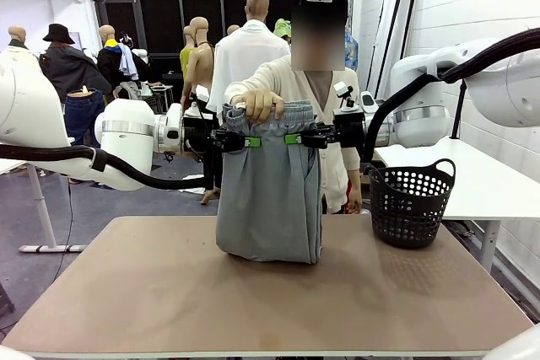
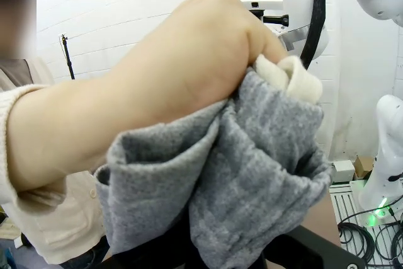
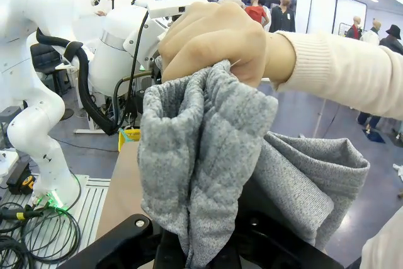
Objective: Fold the training pants.
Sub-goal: Release the ends of the Training pants and then grab the overlapped ends.
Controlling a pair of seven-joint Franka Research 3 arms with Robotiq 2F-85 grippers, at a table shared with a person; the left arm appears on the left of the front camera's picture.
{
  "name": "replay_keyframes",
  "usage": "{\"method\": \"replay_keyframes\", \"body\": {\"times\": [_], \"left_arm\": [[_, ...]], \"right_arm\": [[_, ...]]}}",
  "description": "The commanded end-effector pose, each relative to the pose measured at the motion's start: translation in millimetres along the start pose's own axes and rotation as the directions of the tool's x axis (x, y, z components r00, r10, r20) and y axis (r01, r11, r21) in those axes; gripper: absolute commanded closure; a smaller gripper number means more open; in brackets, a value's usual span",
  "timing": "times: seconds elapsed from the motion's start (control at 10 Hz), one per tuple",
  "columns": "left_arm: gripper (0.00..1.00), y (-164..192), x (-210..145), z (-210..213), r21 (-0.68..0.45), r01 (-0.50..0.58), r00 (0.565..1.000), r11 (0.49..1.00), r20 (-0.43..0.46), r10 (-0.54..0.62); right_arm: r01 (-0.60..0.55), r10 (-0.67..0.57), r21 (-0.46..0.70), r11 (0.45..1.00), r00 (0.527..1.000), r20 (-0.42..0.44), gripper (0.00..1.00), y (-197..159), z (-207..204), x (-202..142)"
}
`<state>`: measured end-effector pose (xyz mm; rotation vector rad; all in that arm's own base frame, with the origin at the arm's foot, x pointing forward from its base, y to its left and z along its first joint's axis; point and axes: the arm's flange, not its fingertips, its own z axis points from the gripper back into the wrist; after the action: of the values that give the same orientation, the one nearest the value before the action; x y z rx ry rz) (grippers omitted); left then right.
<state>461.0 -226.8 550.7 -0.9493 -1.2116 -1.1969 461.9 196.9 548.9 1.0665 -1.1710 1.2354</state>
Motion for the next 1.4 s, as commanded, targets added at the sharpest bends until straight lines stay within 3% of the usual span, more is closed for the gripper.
{"method": "replay_keyframes", "body": {"times": [0.0,0.4,0.5,0.9,1.0,1.3], "left_arm": [[1.00,0.0,0.0,0.0,0.000,0.000,1.000,1.000,0.000,0.000],[1.00,-5.7,1.5,-1.3,-0.012,0.013,1.000,1.000,-0.008,-0.013],[0.87,-6.9,2.5,-2.1,-0.011,0.012,1.000,1.000,-0.003,-0.012],[0.08,-8.3,3.1,-2.3,-0.023,0.000,1.000,1.000,0.002,0.000],[0.00,-6.9,2.8,-1.9,-0.023,-0.002,1.000,1.000,0.001,0.002],[0.00,-5.6,3.0,-2.4,-0.023,-0.001,1.000,1.000,0.004,0.001]], "right_arm": [[-0.006,0.006,0.007,1.000,1.000,0.008,1.00,2.1,0.1,1.3],[0.000,0.000,0.008,1.000,1.000,0.000,1.00,2.2,1.1,2.1],[0.007,-0.007,0.011,1.000,1.000,0.001,0.93,2.6,1.6,3.2],[0.042,-0.042,0.022,0.999,0.999,-0.007,0.21,2.2,1.4,4.3],[0.048,-0.048,0.032,0.998,0.999,-0.001,0.01,0.9,0.7,4.1],[0.055,-0.055,0.047,0.997,0.998,-0.007,0.00,-0.2,1.6,4.1]]}}
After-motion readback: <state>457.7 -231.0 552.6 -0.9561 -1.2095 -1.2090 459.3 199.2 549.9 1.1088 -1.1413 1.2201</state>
